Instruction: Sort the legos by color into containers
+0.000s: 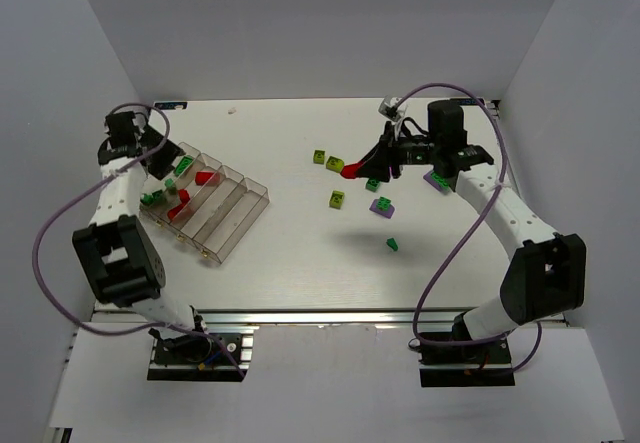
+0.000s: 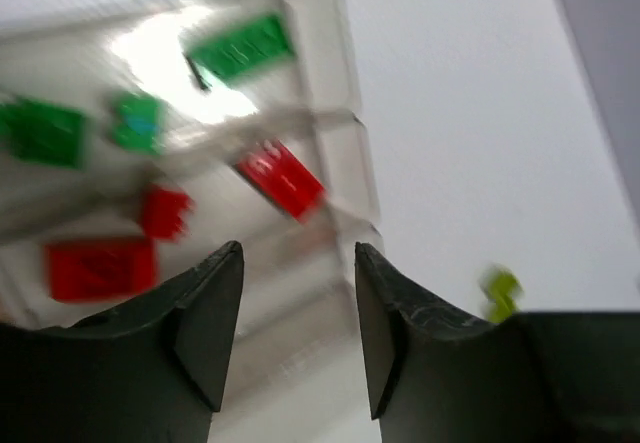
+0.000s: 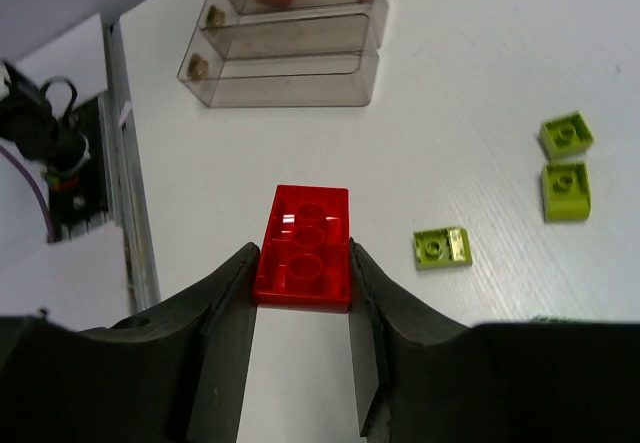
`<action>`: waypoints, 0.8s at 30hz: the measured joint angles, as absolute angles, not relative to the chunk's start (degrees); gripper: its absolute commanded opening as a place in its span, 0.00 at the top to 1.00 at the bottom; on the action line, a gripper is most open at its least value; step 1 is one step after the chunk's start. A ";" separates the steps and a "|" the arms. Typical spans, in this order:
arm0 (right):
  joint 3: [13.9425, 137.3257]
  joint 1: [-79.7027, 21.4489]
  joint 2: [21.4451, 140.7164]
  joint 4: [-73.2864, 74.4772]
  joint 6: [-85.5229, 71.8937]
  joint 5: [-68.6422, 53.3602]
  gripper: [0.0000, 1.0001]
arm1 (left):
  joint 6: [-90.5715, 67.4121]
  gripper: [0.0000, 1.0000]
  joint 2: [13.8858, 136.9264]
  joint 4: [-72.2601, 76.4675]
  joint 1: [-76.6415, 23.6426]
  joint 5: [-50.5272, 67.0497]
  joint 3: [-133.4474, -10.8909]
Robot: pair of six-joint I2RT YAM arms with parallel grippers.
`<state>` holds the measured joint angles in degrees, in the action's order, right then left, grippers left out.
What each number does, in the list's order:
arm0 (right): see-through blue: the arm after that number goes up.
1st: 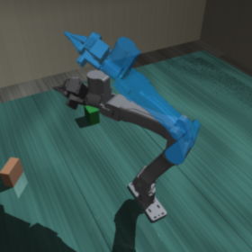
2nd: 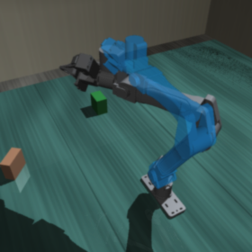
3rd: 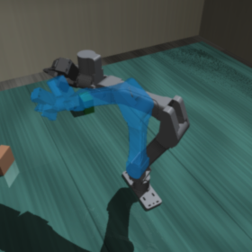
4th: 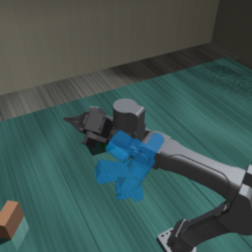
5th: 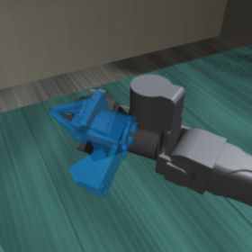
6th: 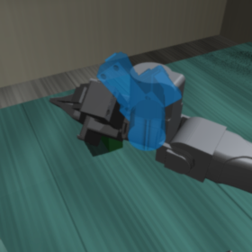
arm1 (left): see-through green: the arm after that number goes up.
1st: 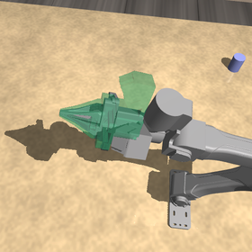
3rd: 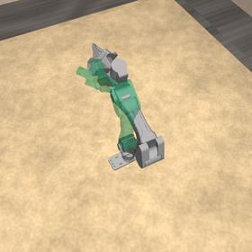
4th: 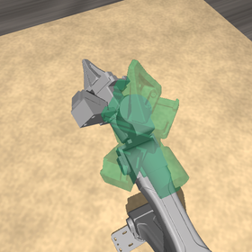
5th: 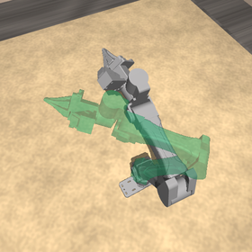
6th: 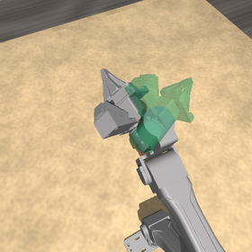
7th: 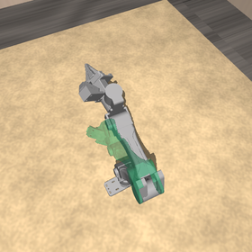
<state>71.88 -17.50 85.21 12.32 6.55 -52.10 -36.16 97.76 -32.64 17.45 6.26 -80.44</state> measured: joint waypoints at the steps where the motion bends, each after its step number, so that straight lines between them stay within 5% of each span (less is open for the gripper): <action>1: 71.85 -18.09 85.21 12.12 8.38 -53.28 1.00 | -37.47 0.42 94.32 -30.22 17.10 9.34 -76.82; 11: 66.28 -28.05 79.46 10.11 25.69 -56.23 1.00 | -60.80 0.26 72.66 -0.40 -3.44 32.95 -42.92; 24: 58.92 -34.61 72.75 2.26 29.23 -52.21 1.00 | -83.79 0.27 62.92 33.32 -18.50 34.33 -26.79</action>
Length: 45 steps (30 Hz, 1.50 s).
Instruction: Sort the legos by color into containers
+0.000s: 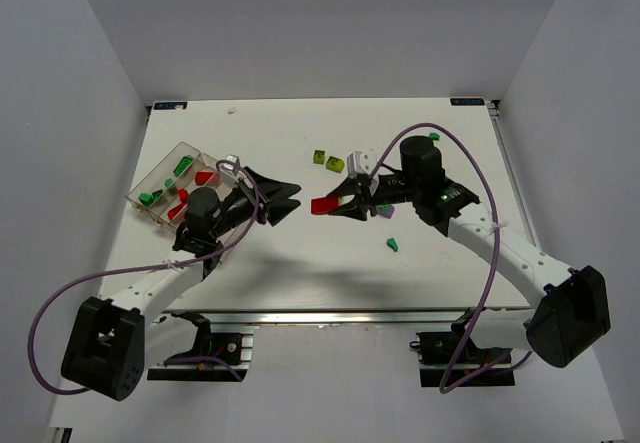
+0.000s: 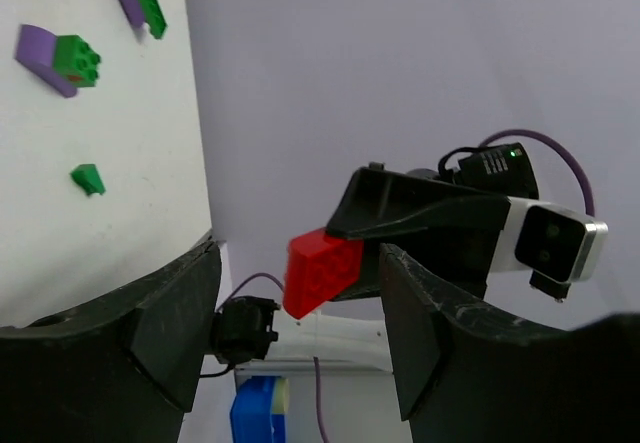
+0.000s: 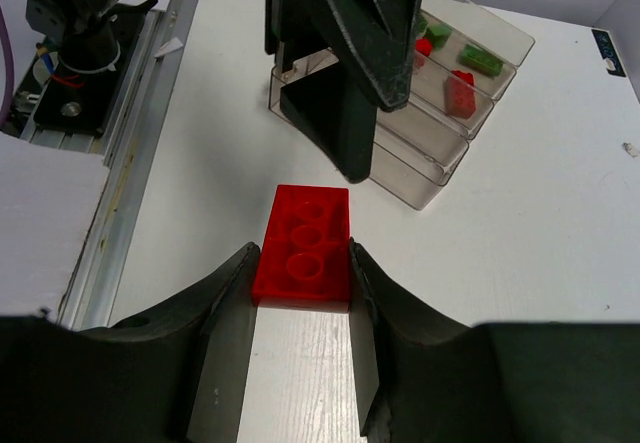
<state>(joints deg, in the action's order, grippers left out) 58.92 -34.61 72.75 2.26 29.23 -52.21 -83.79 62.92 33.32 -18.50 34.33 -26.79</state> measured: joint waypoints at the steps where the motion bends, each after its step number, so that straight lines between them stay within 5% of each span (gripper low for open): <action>1: 58.61 -34.74 72.75 1.58 28.93 -51.90 1.00 | -84.47 0.27 63.22 34.54 -19.16 34.26 -26.65; 23: 58.22 -37.82 75.42 -9.69 20.43 -47.20 1.00 | -89.27 0.41 67.11 46.72 -24.60 33.71 -26.63; 32: 58.22 -38.28 76.36 -13.10 18.15 -45.50 0.97 | -90.04 0.62 68.16 47.22 -24.60 32.18 -26.57; 37: 58.22 -38.44 76.42 -13.98 17.43 -45.17 0.78 | -90.85 0.78 68.18 48.84 -24.58 31.29 -25.69; 41: 58.22 -38.54 76.47 -14.70 17.10 -44.69 0.36 | -91.46 0.93 68.27 49.58 -24.58 30.89 -25.58; 45: 57.54 -39.22 76.60 -14.70 17.47 -41.89 0.11 | -91.07 1.00 68.18 49.71 -25.08 32.12 -25.63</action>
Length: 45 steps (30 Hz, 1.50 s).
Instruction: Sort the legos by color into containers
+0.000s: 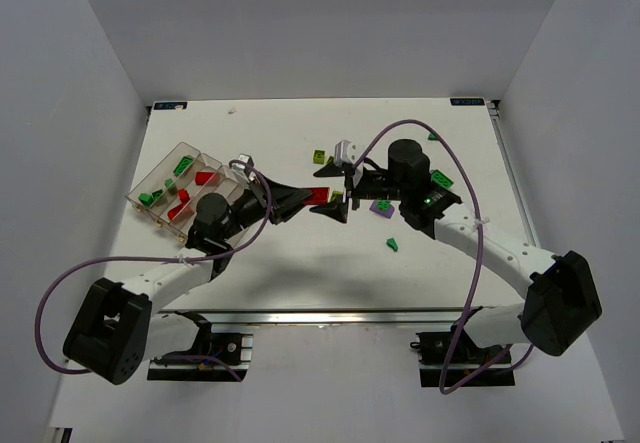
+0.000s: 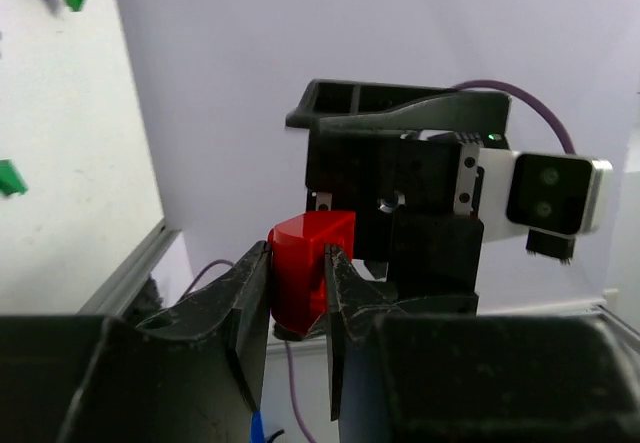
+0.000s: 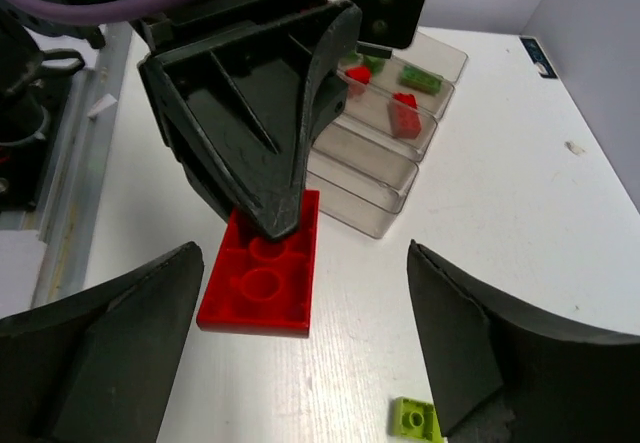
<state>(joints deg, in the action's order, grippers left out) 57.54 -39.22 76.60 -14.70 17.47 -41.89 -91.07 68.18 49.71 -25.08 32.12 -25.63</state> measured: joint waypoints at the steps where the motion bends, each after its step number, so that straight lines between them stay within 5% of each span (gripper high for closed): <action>1: 57.25 -39.33 76.58 -14.50 17.39 -41.08 0.11 | -90.61 1.00 68.18 48.97 -24.95 32.40 -25.67; 10: 54.02 -37.36 72.86 -10.28 18.46 -30.74 0.11 | -75.99 1.00 67.99 22.17 -8.47 35.66 -35.59; 12: 53.71 -35.97 71.18 -9.02 18.72 -29.91 0.17 | -69.41 1.00 68.79 12.10 -4.01 34.74 -41.39; 17: 53.69 -31.77 68.66 -5.30 19.77 -31.24 1.00 | -53.80 1.00 74.91 -9.56 2.98 27.00 -55.46; 24: 53.52 -28.56 68.38 2.00 19.97 -32.67 1.00 | -42.63 1.00 82.87 -25.02 9.98 13.34 -62.87; 38: 51.55 -24.08 66.19 5.23 19.90 -33.65 1.00 | -35.88 0.99 92.73 -29.56 16.73 2.94 -68.75; 43: 51.55 -22.96 66.22 5.91 19.31 -33.91 0.89 | -35.55 0.88 94.43 -29.63 16.82 0.69 -68.97; 45: 51.55 -22.48 66.32 6.07 18.98 -34.09 0.77 | -35.38 0.68 94.80 -29.61 16.82 -0.21 -69.12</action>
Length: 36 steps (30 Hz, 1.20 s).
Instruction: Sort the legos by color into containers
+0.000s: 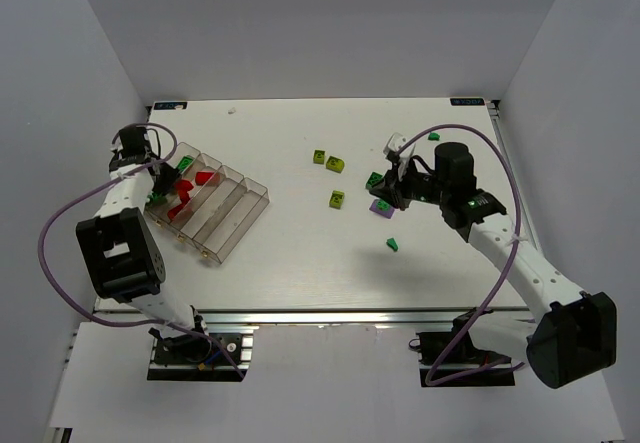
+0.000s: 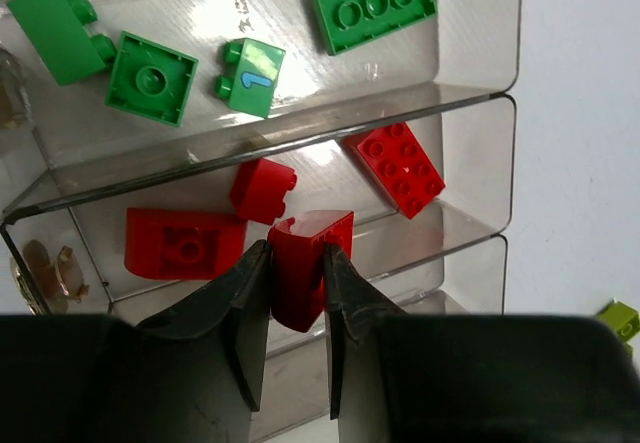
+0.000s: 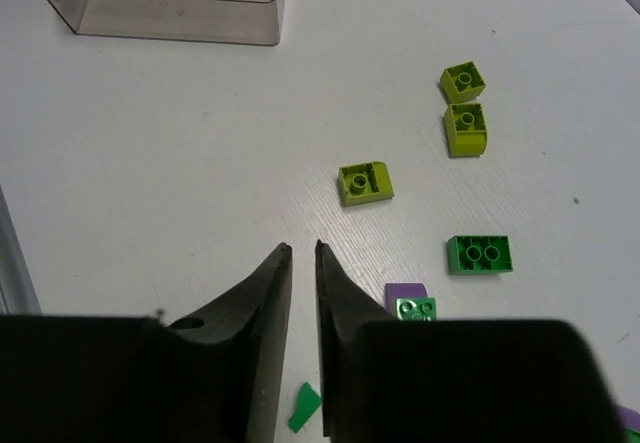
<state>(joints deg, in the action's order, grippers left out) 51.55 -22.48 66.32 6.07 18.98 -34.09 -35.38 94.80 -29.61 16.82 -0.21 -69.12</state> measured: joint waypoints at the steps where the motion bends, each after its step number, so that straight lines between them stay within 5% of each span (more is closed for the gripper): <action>1: 51.55 -22.28 66.39 6.11 18.85 -34.13 0.70 | -35.35 0.60 95.00 -29.61 16.84 -0.60 -69.23; 2: 51.55 -22.09 66.48 6.17 18.68 -34.24 0.55 | -35.22 0.54 95.26 -29.61 16.84 -1.02 -69.38; 5: 51.55 -21.47 66.72 6.57 18.39 -34.33 0.35 | -34.76 0.38 95.50 -29.93 16.88 -1.80 -69.38; 9: 51.55 -20.56 66.89 7.18 18.22 -34.28 0.22 | -34.46 0.23 95.48 -30.13 16.93 -2.55 -69.49; 10: 51.57 -20.18 66.98 7.20 18.02 -34.28 0.21 | -34.44 0.08 95.44 -30.20 16.93 -2.55 -69.49; 12: 51.72 -19.40 67.57 7.20 17.08 -34.20 0.20 | -33.80 0.02 94.96 -30.63 16.93 -2.44 -69.49; 16: 54.68 -17.93 71.72 9.72 14.39 -32.91 0.26 | -32.53 0.02 89.34 -30.13 16.93 -1.02 -67.05; 23: 59.88 -15.29 78.37 16.67 10.48 -29.30 0.55 | -31.42 0.02 67.16 -26.94 17.04 8.69 -55.64; 25: 62.06 -14.41 80.31 19.18 9.61 -28.42 0.55 | -31.51 0.02 62.57 -26.15 17.02 11.88 -52.23; 31: 69.38 -12.38 88.23 27.83 14.24 -27.35 0.27 | -33.32 0.04 56.38 -24.86 14.83 19.40 -41.91; 36: 73.69 -11.64 94.11 37.39 27.88 -30.74 0.22 | -35.59 0.11 52.42 -24.47 11.14 22.33 -39.27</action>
